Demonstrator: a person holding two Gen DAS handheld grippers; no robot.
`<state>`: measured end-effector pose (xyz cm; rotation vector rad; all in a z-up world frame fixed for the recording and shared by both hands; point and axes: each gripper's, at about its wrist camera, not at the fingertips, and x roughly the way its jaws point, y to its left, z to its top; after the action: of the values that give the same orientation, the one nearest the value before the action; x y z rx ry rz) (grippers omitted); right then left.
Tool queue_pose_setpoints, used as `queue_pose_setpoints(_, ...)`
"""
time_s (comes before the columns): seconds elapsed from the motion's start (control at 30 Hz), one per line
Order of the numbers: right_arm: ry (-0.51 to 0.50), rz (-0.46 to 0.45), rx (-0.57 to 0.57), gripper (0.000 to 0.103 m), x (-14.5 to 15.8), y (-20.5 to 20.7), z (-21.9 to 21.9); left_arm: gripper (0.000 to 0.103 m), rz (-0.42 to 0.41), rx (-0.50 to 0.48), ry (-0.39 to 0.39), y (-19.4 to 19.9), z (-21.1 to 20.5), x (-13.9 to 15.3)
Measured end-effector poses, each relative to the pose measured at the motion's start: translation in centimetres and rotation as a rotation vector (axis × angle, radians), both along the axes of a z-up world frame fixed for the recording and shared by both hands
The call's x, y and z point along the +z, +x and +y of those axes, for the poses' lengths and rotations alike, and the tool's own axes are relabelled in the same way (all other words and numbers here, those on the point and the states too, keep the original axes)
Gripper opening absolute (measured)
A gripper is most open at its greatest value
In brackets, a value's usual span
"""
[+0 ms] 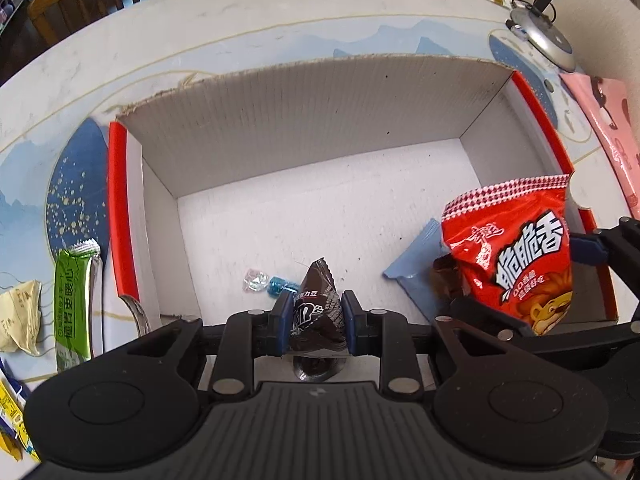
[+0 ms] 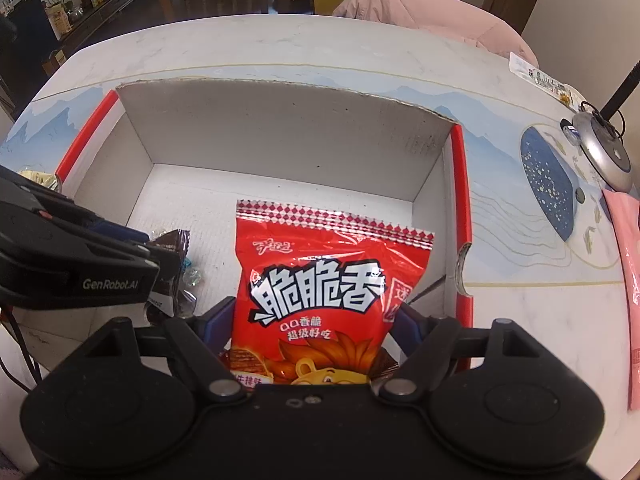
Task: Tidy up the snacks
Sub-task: 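Carry both snacks into the red box and open both grippers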
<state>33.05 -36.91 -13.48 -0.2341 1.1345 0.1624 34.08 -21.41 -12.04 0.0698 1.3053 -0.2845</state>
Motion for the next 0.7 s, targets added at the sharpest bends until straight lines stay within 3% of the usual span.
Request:
queue_pose_setpoints(0.33,0.009,-0.020,-0.003,0.082,0.3,-0.3,0.0,0.025,0.002,0.004,0.000,-0.4,0.1,0.1)
queue_pose_setpoints(0.7,0.049,-0.066,-0.030,0.085,2.4,-1.5,-0.5,0.026,-0.048,-0.004,-0.063,-2.2,1.4,2.2)
